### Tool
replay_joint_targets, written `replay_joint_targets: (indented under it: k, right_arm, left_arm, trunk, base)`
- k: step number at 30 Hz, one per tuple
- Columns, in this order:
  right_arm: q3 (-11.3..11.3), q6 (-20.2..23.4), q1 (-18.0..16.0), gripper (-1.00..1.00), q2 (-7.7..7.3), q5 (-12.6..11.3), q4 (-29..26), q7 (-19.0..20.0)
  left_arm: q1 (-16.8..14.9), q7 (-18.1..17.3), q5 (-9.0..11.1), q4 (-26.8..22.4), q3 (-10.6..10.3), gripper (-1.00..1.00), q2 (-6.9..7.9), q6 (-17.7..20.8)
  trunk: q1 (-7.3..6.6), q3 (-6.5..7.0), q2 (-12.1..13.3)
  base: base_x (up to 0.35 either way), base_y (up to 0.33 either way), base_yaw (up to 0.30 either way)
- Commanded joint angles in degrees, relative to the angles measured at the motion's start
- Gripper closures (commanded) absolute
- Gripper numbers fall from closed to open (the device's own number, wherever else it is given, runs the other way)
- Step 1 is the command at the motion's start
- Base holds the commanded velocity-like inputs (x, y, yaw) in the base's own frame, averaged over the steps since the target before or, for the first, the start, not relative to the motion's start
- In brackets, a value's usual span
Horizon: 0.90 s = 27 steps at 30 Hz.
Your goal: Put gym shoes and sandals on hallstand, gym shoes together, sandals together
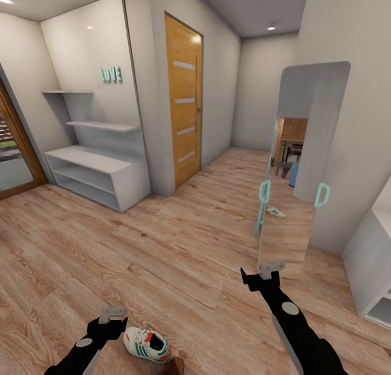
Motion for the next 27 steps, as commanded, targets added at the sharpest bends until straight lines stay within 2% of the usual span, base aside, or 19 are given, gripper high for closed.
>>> replay_joint_targets:
  k: [1,7,11,14,15,19,21,25,27]
  right_arm:
    - [0.1,0.3,0.0,-1.00,-0.14,0.0,-0.1,0.0]
    - [0.0,0.3,0.0,-1.00,-1.23,0.2,-0.2,0.4]
    - [-0.2,0.3,0.0,-1.00,-3.12,0.2,-0.2,2.1]
    - [-0.3,0.7,-0.1,-1.00,-4.96,0.3,-0.5,6.2]
    - [-0.4,1.4,-0.2,-1.00,-5.95,0.3,-1.1,8.9]
    - [-0.5,4.5,-0.9,-1.00,-8.01,0.3,-3.2,14.3]
    - [-0.6,7.7,-2.0,-1.00,-9.55,0.3,-4.6,17.6]
    - [-0.6,11.8,-4.1,-1.00,-10.90,0.3,-5.6,21.2]
    - [-0.6,15.5,-6.7,-1.00,-11.59,0.3,-6.2,24.7]
  left_arm:
    - [0.0,-0.2,-0.6,0.0,0.4,-1.00,-0.03,-0.2]
    - [0.0,-0.2,-1.3,0.0,0.2,-1.00,0.06,-0.3]
    - [0.0,-0.2,-2.2,0.1,-0.5,-1.00,0.11,-0.3]
    - [0.0,-0.2,-2.5,0.1,-1.0,-1.00,0.07,-0.3]
    - [0.0,-0.2,-2.6,0.1,-1.4,-1.00,0.03,-0.3]
    - [0.0,-0.2,-2.7,0.1,-2.3,-1.00,0.01,-0.3]
    - [-0.1,-0.2,-2.8,0.1,-3.2,-1.00,0.03,-0.3]
    - [-0.1,-0.2,-2.8,0.1,-4.1,-1.00,0.08,-0.3]
    - [-0.1,-0.2,-2.8,0.1,-4.7,-1.00,0.16,-0.3]
  trunk:
    - [0.22,-0.24,-0.4]
    - [1.54,-1.32,-2.8]
    - [2.42,-2.03,-4.5]
    - [3.08,-2.57,-5.7]
    - [3.30,-2.75,-6.1]
    - [4.17,-3.47,-7.7]
    - [4.61,-3.83,-8.5]
    - [5.49,-4.55,-10.1]
    - [5.93,-4.91,-10.9]
  base:
    - [0.000,0.000,0.000]
    - [0.000,0.000,0.000]
    - [0.000,0.000,0.000]
    - [0.000,0.000,0.000]
    - [0.000,0.000,0.000]
    - [0.000,0.000,0.000]
    - [0.000,0.000,0.000]
    - [0.000,0.000,0.000]
    - [0.000,0.000,0.000]
